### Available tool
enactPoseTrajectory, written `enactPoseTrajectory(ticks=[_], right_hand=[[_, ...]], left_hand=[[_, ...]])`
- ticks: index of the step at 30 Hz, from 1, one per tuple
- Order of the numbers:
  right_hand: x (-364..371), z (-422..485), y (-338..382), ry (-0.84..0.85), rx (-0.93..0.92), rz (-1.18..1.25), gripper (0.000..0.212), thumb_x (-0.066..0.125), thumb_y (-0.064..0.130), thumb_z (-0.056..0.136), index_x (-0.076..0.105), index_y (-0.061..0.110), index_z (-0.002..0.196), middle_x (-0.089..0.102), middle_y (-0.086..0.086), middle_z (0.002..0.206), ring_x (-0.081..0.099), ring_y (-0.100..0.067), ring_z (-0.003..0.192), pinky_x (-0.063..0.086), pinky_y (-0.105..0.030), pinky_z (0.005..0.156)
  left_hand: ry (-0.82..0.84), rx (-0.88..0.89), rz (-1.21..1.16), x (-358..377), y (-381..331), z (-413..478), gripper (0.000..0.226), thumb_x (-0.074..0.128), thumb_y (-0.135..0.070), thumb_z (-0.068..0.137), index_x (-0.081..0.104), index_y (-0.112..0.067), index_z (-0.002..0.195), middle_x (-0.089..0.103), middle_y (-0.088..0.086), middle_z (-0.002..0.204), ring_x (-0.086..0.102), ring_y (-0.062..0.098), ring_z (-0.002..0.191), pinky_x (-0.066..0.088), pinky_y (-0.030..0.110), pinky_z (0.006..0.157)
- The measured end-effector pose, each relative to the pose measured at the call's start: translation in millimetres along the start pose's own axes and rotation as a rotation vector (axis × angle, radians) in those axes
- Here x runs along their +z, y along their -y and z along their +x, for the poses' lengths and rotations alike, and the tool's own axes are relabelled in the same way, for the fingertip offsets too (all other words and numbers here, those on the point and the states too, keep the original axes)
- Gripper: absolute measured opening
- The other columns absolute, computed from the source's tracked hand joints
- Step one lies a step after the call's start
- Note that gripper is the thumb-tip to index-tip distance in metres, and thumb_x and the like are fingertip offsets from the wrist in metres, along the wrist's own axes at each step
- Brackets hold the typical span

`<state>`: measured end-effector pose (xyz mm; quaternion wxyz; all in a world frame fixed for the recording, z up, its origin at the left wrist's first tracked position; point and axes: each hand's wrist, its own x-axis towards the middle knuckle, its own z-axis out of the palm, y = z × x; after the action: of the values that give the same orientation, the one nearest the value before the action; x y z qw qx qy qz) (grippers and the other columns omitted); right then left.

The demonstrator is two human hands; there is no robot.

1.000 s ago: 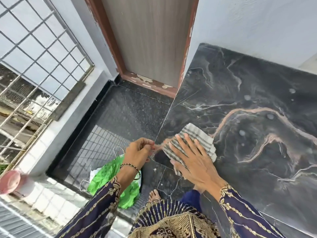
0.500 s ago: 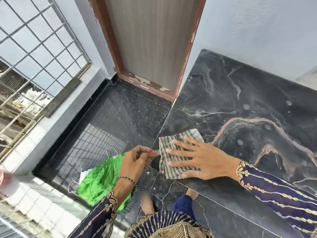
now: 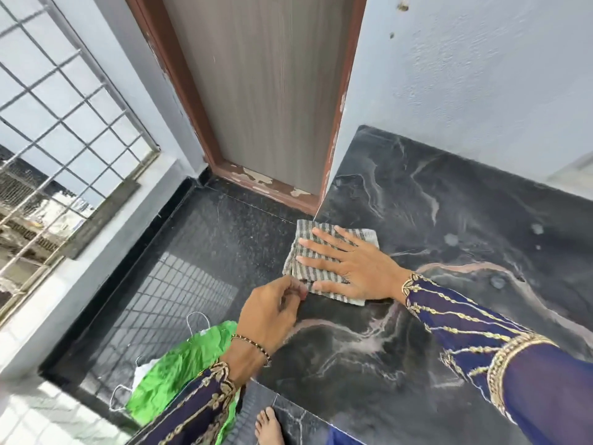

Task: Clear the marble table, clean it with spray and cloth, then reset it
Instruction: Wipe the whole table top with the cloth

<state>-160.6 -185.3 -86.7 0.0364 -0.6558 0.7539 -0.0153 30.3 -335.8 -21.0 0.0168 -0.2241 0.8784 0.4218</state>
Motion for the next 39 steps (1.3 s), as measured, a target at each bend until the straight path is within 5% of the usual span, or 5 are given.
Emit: enactPoseTrajectory(ticks=[3, 8, 18, 28, 39], right_hand=[[-5.7, 9.2, -39.3, 0.074, 0.099, -0.025, 0.062, 0.029, 0.063, 0.106, 0.017, 0.04, 0.162, 0.006, 0.01, 0.172, 0.0, -0.018, 0.16, 0.007, -0.049, 0.13], [-11.4, 27.5, -101.6, 0.122, 0.213, -0.007, 0.067, 0.014, 0.07, 0.103, 0.001, 0.043, 0.163, -0.008, 0.013, 0.172, -0.015, -0.012, 0.158, -0.005, -0.043, 0.13], [-20.9, 64.6, -206.8, 0.09, 0.386, 0.01, 0.088, -0.018, 0.083, 0.081, -0.013, 0.042, 0.159, -0.013, 0.011, 0.171, -0.012, -0.013, 0.158, -0.005, -0.042, 0.13], [-21.4, 75.3, -231.3, 0.074, 0.52, 0.108, 0.078, 0.007, 0.077, 0.096, -0.01, 0.038, 0.162, -0.02, 0.012, 0.166, -0.017, -0.012, 0.157, -0.016, -0.04, 0.124], [-24.7, -45.5, -257.7, 0.148, 0.556, 0.138, 0.08, 0.008, 0.078, 0.094, -0.012, 0.04, 0.161, -0.021, 0.014, 0.169, -0.024, -0.009, 0.154, -0.015, -0.04, 0.127]], left_hand=[[0.028, 0.092, 0.186, 11.9, -20.7, 34.6, 0.02, 0.054, -0.015, 0.085, 0.066, -0.028, 0.095, 0.071, -0.011, 0.096, 0.064, 0.01, 0.087, 0.043, 0.015, 0.071], [0.149, 0.145, 0.454, 35.3, -53.6, 107.3, 0.034, 0.056, -0.034, 0.09, 0.053, -0.023, 0.122, 0.057, -0.007, 0.126, 0.056, 0.016, 0.114, 0.051, 0.033, 0.087], [0.359, 0.017, 0.891, 52.3, -103.8, 210.7, 0.138, 0.084, -0.056, 0.053, 0.003, 0.004, 0.147, 0.008, 0.019, 0.158, 0.007, 0.028, 0.148, 0.042, 0.045, 0.104], [0.486, 0.025, 1.196, 75.1, -120.1, 227.6, 0.122, 0.085, -0.056, 0.052, 0.028, 0.005, 0.142, 0.024, 0.033, 0.15, 0.015, 0.051, 0.141, 0.021, 0.055, 0.117], [0.422, -0.008, 1.175, 77.6, -118.9, 225.7, 0.12, 0.085, -0.057, 0.052, 0.031, 0.004, 0.14, 0.029, 0.029, 0.146, 0.02, 0.047, 0.139, 0.028, 0.052, 0.112]])
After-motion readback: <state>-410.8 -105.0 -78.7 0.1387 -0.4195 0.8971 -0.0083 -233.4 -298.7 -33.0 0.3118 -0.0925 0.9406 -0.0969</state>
